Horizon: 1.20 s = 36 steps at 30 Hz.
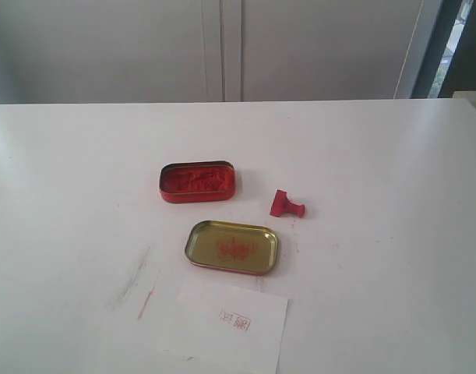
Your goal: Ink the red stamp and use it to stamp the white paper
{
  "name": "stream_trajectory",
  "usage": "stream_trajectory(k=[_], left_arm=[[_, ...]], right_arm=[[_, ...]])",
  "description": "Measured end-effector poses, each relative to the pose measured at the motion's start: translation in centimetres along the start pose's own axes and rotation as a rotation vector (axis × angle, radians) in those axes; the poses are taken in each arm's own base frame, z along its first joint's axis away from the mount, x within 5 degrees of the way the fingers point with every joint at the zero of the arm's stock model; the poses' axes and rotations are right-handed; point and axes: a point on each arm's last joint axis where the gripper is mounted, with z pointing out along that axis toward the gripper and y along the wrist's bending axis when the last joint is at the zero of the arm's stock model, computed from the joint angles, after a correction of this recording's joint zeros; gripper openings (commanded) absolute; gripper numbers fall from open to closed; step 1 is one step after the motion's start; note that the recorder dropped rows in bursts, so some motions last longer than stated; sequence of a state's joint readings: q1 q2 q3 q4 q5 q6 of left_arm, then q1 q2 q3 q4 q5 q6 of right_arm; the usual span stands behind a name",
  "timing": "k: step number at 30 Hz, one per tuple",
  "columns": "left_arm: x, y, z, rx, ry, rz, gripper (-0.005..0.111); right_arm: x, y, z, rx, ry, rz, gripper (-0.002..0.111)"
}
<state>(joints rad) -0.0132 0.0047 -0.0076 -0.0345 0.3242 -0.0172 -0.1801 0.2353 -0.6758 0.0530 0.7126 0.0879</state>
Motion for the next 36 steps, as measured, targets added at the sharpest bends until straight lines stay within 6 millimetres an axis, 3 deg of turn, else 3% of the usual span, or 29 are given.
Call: stream_trajectory(k=[11, 13, 17, 21, 36], left_arm=[[0.0, 0.0, 0.0, 0.0, 0.0, 0.0, 0.0], [0.0, 0.0, 0.0, 0.0, 0.0, 0.0, 0.0], [0.0, 0.0, 0.0, 0.0, 0.0, 0.0, 0.0], [0.0, 0.0, 0.0, 0.0, 0.0, 0.0, 0.0], [0.0, 0.0, 0.0, 0.0, 0.0, 0.0, 0.0]], right_arm=[[-0.1, 0.0, 0.1, -0.001, -0.035, -0.088, 0.0], [0.8, -0.1, 0.3, 0.0, -0.032, -0.087, 0.0], [4.6, -0.6, 0.6, 0.003, 0.002, -0.086, 0.0], [6.5, -0.9, 0.6, 0.003, 0.006, -0.086, 0.0], [9.0, -1.3, 2.0, 0.006, -0.023, -0.085, 0.0]])
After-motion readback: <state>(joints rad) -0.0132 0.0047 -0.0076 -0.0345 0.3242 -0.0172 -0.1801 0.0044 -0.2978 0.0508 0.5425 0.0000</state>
